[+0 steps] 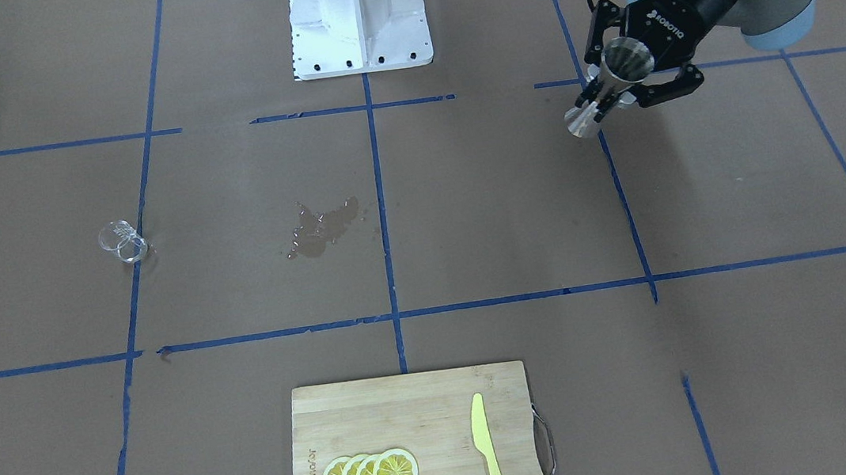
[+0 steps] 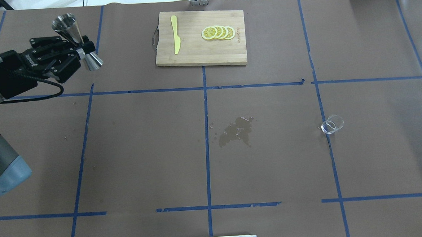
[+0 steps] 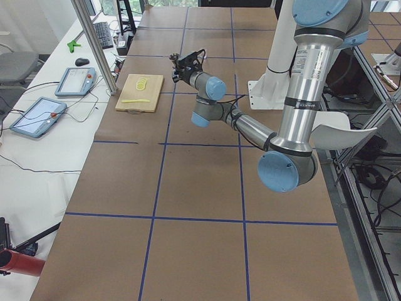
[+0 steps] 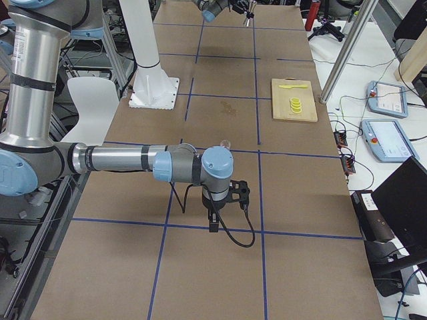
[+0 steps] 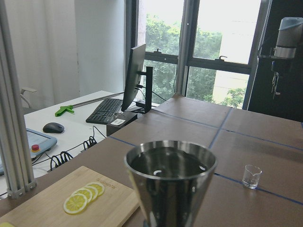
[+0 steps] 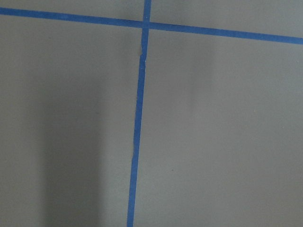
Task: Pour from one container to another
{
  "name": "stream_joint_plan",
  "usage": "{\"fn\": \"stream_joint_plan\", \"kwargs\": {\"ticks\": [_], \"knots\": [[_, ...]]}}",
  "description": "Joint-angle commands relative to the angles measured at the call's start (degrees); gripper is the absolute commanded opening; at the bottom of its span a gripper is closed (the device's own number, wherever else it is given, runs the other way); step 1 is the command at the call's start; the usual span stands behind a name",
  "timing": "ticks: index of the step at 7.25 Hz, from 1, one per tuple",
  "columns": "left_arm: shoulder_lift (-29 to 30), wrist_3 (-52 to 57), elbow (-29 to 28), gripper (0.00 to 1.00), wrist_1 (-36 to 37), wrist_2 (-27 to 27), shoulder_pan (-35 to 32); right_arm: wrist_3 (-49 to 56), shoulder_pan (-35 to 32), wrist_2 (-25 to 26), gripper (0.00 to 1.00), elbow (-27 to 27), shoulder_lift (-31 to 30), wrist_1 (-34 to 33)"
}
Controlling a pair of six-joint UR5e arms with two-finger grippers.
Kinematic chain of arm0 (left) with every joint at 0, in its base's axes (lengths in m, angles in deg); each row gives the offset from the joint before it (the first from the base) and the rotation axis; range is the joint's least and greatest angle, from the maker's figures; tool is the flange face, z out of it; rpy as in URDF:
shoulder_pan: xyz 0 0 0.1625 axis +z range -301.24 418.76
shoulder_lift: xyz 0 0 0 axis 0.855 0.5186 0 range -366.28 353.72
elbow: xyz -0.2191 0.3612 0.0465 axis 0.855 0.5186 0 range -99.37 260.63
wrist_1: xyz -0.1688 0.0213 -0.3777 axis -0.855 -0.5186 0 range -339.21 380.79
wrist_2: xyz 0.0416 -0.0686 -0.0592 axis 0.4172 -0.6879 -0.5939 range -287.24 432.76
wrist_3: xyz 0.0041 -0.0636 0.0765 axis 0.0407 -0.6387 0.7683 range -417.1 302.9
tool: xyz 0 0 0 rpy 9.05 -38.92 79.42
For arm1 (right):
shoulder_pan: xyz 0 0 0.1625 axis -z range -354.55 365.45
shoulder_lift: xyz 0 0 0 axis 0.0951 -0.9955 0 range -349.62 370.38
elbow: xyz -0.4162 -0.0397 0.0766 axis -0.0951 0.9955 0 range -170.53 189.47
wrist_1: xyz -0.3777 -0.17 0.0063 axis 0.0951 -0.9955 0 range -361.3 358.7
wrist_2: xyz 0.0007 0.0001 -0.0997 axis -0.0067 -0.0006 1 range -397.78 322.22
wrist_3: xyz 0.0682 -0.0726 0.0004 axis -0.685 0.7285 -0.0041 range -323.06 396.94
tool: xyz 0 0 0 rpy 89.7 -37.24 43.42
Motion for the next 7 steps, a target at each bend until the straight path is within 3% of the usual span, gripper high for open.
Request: {"fn": "stream_joint_plan", "kwargs": {"ticks": [1, 4, 5, 7], "knots": [[-3.2, -4.0, 0.3, 0.0, 0.4, 15.5, 1.1, 0.0, 0.0, 0.0, 1.0, 0.0, 0.0, 0.1], [-3.7, -5.5, 0.5, 0.0, 5.4, 47.3, 15.9, 0.0, 0.0, 0.0, 1.0, 0.1, 0.0, 0.2], [-3.9, -5.6, 0.4, 0.0, 7.2, 54.8, 19.9, 0.0, 0.0, 0.1, 1.0, 0.1, 0.2, 0.2], [-4.6, -5.5, -2.0, 0.0, 10.4, 62.0, 22.5, 0.0, 0.0, 0.1, 1.0, 0.1, 0.2, 0.2]]}}
